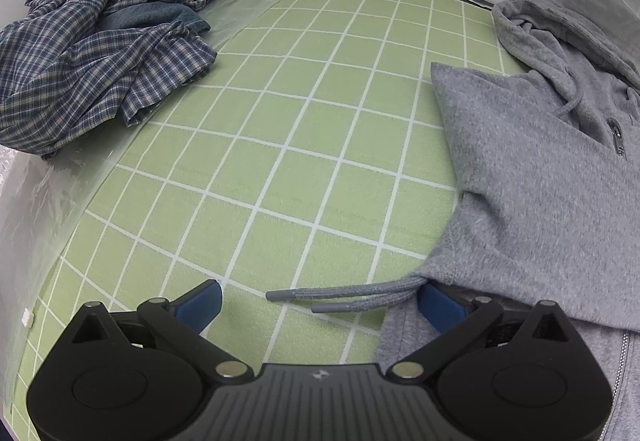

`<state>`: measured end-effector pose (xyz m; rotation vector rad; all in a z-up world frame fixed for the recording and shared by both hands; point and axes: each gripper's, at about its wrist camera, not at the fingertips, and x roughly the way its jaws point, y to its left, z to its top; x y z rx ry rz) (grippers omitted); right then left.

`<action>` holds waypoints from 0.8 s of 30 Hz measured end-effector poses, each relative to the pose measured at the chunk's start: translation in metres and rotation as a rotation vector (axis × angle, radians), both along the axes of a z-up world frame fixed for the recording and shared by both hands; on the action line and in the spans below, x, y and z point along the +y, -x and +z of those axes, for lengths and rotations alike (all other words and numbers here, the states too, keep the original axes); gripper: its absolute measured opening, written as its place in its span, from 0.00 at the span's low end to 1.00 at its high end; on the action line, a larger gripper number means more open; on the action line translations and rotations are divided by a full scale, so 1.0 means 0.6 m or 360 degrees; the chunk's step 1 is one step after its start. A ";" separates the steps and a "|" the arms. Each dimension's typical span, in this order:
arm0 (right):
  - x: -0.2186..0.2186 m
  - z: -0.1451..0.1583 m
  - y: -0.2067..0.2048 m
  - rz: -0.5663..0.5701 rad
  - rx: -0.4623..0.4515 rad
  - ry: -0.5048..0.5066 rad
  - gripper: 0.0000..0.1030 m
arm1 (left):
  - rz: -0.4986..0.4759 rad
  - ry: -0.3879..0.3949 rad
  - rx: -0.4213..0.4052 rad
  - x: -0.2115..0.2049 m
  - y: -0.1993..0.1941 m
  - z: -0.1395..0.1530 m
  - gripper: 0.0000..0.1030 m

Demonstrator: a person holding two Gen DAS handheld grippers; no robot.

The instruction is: Fold clothes

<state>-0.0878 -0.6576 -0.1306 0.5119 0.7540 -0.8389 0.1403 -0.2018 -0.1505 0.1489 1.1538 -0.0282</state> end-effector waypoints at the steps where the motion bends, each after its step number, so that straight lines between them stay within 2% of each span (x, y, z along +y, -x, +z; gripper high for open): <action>1: 0.008 0.009 -0.002 0.0017 -0.0031 -0.0003 0.11 | 0.0004 0.0008 -0.0002 0.001 0.001 0.000 1.00; 5: 0.054 0.043 -0.024 0.0141 -0.0169 -0.0043 0.11 | 0.0022 0.0039 -0.0014 0.006 0.004 -0.002 1.00; 8: 0.107 0.054 -0.055 0.0315 -0.0261 -0.0123 0.11 | 0.0026 0.0060 -0.0024 0.009 0.005 -0.003 1.00; 11: 0.175 0.040 -0.099 0.0537 -0.0235 -0.0212 0.11 | 0.0040 0.0096 -0.0006 0.014 0.005 -0.004 1.00; 13: 0.210 0.029 -0.119 0.0672 -0.0179 -0.0262 0.16 | 0.0050 0.0115 0.0019 0.018 0.004 -0.003 1.00; 15: 0.239 0.027 -0.125 0.0742 -0.0113 -0.0237 0.46 | 0.0065 0.0110 0.0042 0.022 0.004 -0.001 1.00; 16: 0.247 0.030 -0.122 0.0743 -0.0083 -0.0198 0.57 | 0.0077 0.0105 0.0029 0.025 0.009 0.006 1.00; 17: 0.253 0.035 -0.116 0.0731 -0.0055 -0.0151 0.64 | 0.0089 0.0101 0.0013 0.028 0.014 0.014 1.00; 19: 0.252 0.046 -0.094 0.0658 -0.0031 -0.0040 0.86 | 0.0099 0.0098 -0.0038 0.034 0.028 0.032 1.00; 22: 0.233 0.059 -0.041 0.0527 -0.0022 0.0076 1.00 | 0.0072 0.0079 -0.0128 0.036 0.055 0.061 1.00; 24: 0.217 0.057 -0.006 0.0464 -0.0003 0.0099 1.00 | 0.0053 0.0077 -0.0160 0.032 0.071 0.075 1.00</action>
